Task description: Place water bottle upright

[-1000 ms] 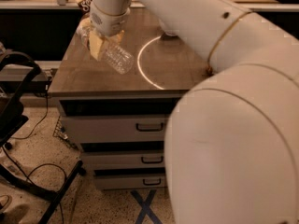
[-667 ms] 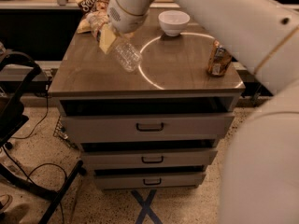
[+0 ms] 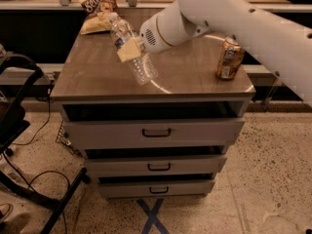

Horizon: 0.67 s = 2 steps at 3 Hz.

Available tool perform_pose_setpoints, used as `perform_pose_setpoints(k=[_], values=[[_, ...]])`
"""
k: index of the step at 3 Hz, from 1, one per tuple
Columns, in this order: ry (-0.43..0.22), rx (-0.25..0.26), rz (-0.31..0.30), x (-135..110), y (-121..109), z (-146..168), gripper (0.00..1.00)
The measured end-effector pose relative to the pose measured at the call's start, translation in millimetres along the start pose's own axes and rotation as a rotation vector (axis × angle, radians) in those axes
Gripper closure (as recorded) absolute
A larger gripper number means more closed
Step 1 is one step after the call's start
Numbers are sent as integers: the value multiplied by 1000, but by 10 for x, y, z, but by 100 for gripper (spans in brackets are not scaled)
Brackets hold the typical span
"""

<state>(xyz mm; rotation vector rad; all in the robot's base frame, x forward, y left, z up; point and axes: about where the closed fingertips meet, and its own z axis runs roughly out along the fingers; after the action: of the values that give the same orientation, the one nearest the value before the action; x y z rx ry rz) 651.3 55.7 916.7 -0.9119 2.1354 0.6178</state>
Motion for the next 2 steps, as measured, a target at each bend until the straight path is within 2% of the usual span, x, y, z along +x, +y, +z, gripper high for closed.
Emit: perform_pose_setpoints(k=[1,2], values=[[-168,-3,-46,-95,1,-33,100],[-342,38,-101,-348,3,-174,100]])
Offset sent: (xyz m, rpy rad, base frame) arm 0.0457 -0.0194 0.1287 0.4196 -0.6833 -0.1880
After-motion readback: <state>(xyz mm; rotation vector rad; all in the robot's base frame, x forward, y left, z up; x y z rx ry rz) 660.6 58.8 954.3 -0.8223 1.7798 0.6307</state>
